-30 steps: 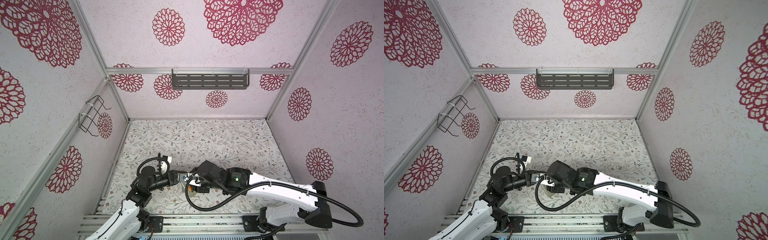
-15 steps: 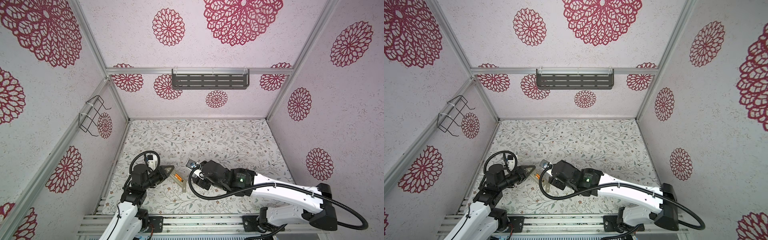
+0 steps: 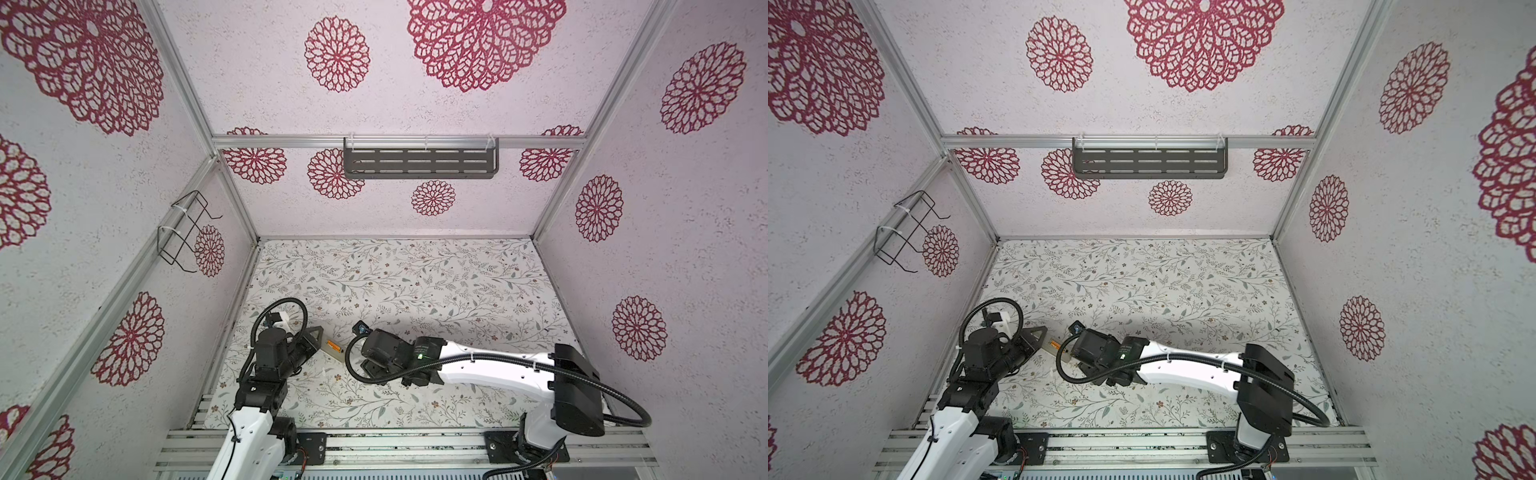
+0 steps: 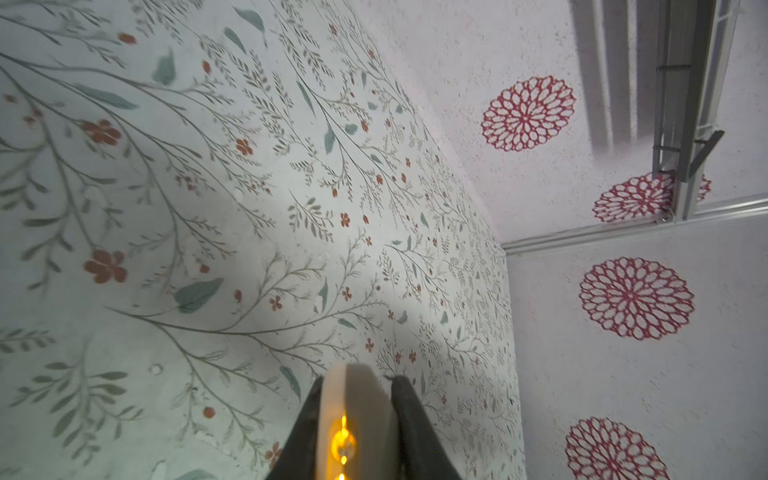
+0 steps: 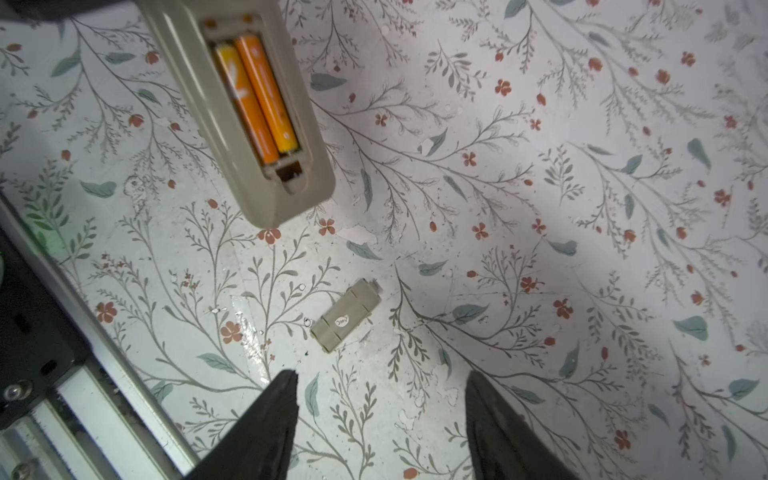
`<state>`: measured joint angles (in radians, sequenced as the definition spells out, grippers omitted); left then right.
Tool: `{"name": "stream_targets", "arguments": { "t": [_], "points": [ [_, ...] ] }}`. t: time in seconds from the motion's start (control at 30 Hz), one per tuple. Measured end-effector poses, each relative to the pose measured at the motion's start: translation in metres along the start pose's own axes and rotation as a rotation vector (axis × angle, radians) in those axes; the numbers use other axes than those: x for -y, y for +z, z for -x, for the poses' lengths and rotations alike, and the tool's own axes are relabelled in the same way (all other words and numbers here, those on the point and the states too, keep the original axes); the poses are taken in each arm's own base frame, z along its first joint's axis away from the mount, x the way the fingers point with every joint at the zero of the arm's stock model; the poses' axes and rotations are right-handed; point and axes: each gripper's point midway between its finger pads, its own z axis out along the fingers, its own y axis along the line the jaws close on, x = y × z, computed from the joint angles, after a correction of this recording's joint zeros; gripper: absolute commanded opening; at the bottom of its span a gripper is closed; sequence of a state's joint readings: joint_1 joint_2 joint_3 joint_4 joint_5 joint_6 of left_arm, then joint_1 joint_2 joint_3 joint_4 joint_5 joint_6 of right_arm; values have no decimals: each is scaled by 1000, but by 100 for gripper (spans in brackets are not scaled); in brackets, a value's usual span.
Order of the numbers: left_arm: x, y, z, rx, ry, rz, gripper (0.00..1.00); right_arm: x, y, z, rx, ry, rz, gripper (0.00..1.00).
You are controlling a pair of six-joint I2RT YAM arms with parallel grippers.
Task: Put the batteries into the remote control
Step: 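Lift the right gripper off the remote and move over the beige battery cover, then lower the right gripper and grasp the beige battery cover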
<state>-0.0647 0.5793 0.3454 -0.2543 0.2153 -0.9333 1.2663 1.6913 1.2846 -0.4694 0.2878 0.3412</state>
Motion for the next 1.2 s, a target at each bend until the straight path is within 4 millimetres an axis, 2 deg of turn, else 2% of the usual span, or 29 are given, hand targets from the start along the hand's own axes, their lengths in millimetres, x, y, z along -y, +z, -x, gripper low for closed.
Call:
{"name": "stream_targets", "arguments": {
  "t": [0.1, 0.27, 0.83, 1.2],
  "points": [
    [-10, -6, 12, 74, 26, 56, 0, -5, 19, -6, -36, 31, -9, 64],
    [-10, -11, 20, 121, 81, 90, 0, -11, 38, -7, -66, 72, -17, 63],
    [-11, -17, 25, 167, 144, 121, 0, -17, 69, -24, -130, 149, -2, 53],
    [-10, -17, 24, 165, 145, 115, 0, -19, 83, -43, -171, 158, 6, 50]
  ]
}}
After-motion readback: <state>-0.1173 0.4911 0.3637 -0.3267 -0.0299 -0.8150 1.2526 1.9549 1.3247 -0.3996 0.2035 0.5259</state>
